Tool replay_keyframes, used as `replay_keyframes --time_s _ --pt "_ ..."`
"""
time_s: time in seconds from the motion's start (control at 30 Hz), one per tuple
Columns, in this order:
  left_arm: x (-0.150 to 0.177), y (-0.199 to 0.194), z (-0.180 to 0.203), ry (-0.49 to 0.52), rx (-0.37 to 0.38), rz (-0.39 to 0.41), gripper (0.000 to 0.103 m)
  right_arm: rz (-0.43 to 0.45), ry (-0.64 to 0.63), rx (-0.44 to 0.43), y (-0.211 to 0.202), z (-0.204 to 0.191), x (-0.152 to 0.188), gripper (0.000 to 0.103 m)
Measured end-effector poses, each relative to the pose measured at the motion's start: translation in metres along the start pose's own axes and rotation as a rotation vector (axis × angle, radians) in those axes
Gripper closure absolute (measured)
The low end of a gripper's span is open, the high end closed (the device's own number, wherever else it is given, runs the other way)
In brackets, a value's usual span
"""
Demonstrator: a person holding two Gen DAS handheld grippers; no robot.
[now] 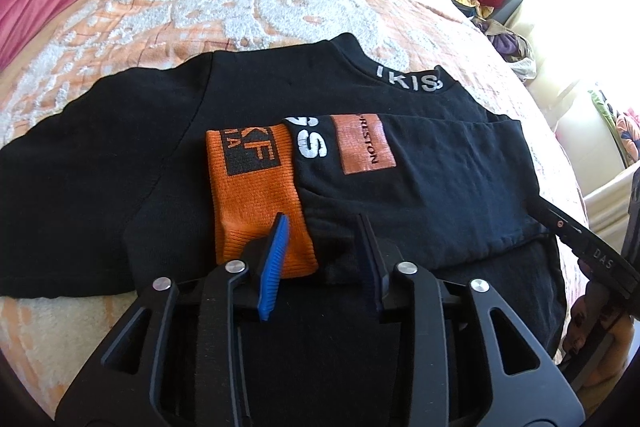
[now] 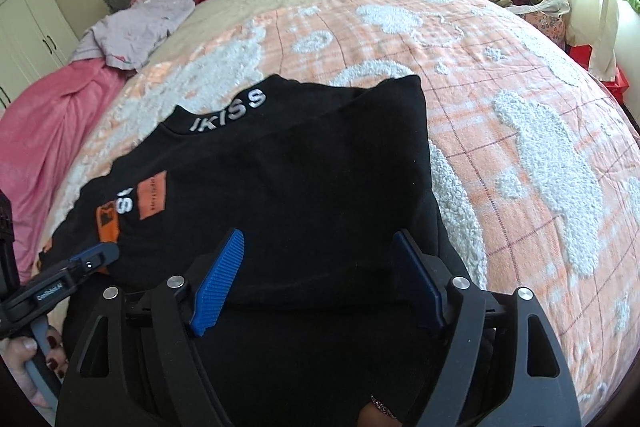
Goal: Fold small clothes
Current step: 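Release the cuff and withdraw the left tool from the shirt, then move the left tool to the orange cuff of the other sleeve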
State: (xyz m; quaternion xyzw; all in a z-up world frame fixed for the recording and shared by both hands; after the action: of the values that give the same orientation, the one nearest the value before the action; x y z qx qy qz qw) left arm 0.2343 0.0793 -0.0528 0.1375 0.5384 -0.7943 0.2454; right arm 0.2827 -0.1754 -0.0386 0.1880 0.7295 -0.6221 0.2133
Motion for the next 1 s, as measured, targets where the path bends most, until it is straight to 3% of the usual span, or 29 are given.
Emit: replay_keyframes --time_s 0.37,0.43,0.57,0.83,1.0 --pt "0.001 -0.026 0.008 0.018 0.008 0.042 0.062 0.051 0.004 -0.017 -0.033 -0.004 0.001 0.020" --pt "0.001 -0.032 0.008 0.017 0.002 0.054 0.057 0.064 0.005 -0.016 -0.039 -0.006 0.000 0.014" --pt "0.002 -0.043 0.005 0.011 0.004 0.070 0.050 0.089 -0.003 -0.032 -0.052 -0.011 -0.002 0.014" --pt "0.005 -0.070 -0.002 0.004 -0.020 0.123 0.022 0.136 -0.048 -0.047 -0.075 -0.032 -0.008 0.014" --pt "0.006 -0.086 -0.012 -0.014 -0.044 0.150 0.019 0.165 -0.081 -0.062 -0.087 -0.049 -0.012 0.014"
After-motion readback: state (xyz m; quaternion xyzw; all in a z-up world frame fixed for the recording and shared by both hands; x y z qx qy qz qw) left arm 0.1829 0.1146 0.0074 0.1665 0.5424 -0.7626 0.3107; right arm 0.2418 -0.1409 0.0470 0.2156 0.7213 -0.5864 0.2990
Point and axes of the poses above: each gripper's, at about its wrist camera, not at the fingertips, and y roughly the way its jaws point, z to its right, x to its underside, the point moved 3 cm from there along y, roughly the way its jaws point, and after that the axes turned 8 degrees about x, right-handed, at the moved point
